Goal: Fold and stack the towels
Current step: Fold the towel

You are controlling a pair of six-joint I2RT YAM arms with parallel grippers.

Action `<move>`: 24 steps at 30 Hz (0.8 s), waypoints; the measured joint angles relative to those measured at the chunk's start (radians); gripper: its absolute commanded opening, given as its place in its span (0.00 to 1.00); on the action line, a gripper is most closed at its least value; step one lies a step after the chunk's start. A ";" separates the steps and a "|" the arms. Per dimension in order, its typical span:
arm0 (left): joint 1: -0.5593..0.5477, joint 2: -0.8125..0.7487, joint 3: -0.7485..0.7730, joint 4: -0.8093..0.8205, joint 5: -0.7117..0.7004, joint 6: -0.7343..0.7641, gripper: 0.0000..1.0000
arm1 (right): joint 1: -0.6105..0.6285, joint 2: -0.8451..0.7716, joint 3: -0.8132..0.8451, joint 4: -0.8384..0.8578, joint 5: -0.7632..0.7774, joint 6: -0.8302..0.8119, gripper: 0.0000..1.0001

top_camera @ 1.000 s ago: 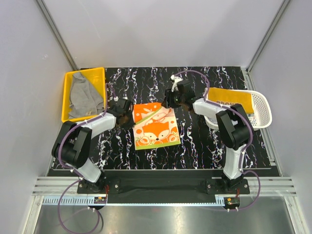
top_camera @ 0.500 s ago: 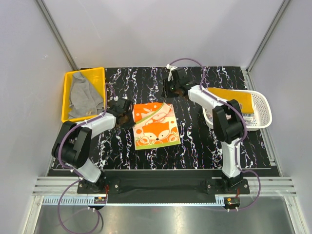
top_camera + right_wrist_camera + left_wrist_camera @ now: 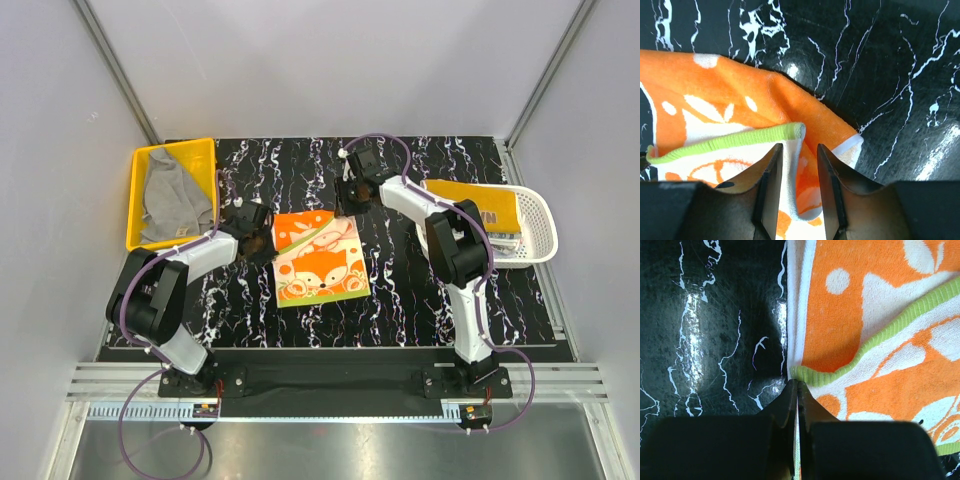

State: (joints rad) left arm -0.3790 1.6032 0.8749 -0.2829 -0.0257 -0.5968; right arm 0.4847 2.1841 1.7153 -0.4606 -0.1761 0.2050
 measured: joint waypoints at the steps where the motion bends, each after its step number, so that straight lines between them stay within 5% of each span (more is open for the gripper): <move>1: 0.000 0.000 0.000 0.000 0.000 0.000 0.00 | 0.000 0.000 0.004 -0.001 -0.002 0.000 0.40; 24: 0.000 0.000 0.000 0.000 0.002 0.000 0.00 | 0.000 0.081 0.081 -0.038 -0.031 0.001 0.36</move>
State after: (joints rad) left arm -0.3790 1.6035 0.8749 -0.2832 -0.0238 -0.5968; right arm 0.4847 2.2654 1.7966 -0.4988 -0.2066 0.2058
